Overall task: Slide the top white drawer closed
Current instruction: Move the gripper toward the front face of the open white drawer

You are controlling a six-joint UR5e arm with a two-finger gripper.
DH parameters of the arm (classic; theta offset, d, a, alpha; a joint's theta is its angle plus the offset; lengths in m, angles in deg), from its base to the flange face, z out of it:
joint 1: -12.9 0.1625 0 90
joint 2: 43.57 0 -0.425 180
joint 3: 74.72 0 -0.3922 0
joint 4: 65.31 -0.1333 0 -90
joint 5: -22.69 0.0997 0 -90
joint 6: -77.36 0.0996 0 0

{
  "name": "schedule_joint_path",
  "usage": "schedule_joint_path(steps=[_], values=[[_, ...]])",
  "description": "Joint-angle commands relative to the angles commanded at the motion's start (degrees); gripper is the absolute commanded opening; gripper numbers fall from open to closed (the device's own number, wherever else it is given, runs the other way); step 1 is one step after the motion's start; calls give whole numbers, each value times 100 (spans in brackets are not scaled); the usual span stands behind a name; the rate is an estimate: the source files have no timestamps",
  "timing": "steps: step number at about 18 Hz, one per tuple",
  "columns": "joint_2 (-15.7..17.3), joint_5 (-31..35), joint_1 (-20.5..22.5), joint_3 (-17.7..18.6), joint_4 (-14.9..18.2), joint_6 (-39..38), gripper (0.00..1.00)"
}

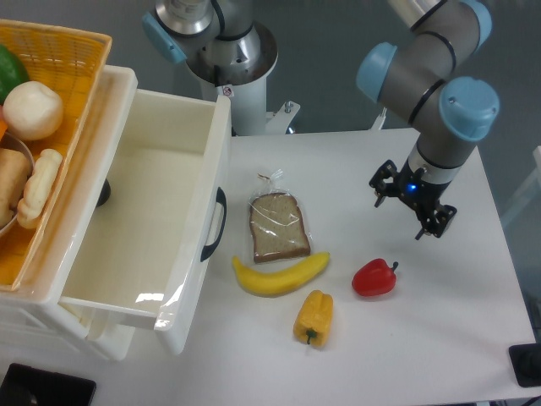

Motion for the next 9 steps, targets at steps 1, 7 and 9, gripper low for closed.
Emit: schedule_joint_path(steps=[1,7,9], values=[[61,-70,-44,97,-9,-166,100],[220,-325,-588,115,0,-1694,76],[237,-378,-834,142,9,-2336,53]])
